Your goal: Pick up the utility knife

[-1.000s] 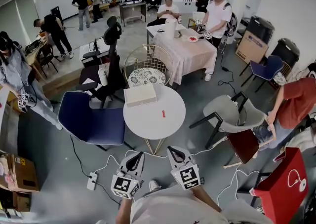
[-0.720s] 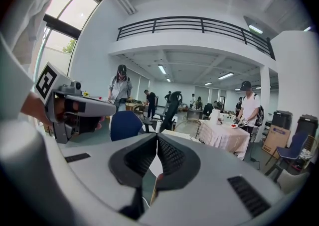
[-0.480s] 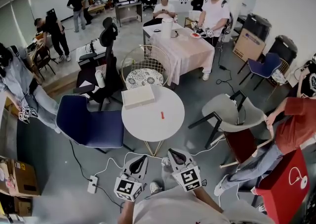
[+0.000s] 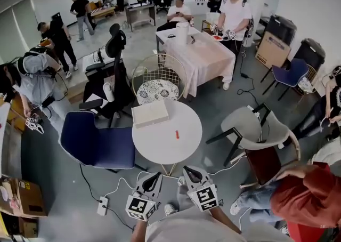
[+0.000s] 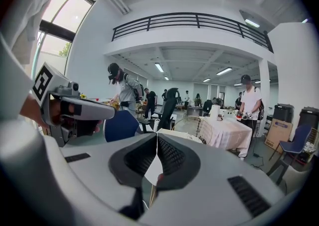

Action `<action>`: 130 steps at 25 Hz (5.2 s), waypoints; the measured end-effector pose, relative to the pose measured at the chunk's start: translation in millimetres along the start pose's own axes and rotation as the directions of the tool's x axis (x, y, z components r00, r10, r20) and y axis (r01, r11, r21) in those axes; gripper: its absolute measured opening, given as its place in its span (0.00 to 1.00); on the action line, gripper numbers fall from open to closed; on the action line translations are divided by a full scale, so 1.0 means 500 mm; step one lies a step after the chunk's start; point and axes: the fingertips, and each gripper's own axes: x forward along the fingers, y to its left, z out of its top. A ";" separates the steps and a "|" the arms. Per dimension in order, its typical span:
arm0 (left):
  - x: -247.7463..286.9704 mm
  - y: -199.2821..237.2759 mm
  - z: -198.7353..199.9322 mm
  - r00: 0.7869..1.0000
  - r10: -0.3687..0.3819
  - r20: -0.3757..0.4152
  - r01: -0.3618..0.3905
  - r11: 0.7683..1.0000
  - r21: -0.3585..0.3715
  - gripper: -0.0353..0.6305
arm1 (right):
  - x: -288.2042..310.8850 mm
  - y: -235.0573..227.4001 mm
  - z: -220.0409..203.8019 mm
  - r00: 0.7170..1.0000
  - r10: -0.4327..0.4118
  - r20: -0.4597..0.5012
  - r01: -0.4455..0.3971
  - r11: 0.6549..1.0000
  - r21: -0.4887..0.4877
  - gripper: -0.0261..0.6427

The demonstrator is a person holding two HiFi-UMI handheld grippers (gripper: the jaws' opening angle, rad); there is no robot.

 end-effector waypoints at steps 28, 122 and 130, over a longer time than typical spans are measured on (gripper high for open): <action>0.351 0.113 0.123 1.000 0.022 0.018 -0.023 0.997 0.077 0.07 | 0.216 -0.309 0.103 0.992 0.012 0.123 -0.016 0.999 0.034 0.06; 0.257 0.368 -0.054 0.973 0.104 -0.207 -0.138 0.978 -0.156 0.07 | 0.632 -0.304 -0.501 0.674 -0.032 -0.738 0.211 0.966 0.150 0.15; 0.254 0.357 -0.044 0.974 0.100 -0.205 -0.130 0.981 -0.143 0.07 | 0.628 -0.306 -0.498 0.677 0.004 -0.736 0.187 0.966 0.177 0.14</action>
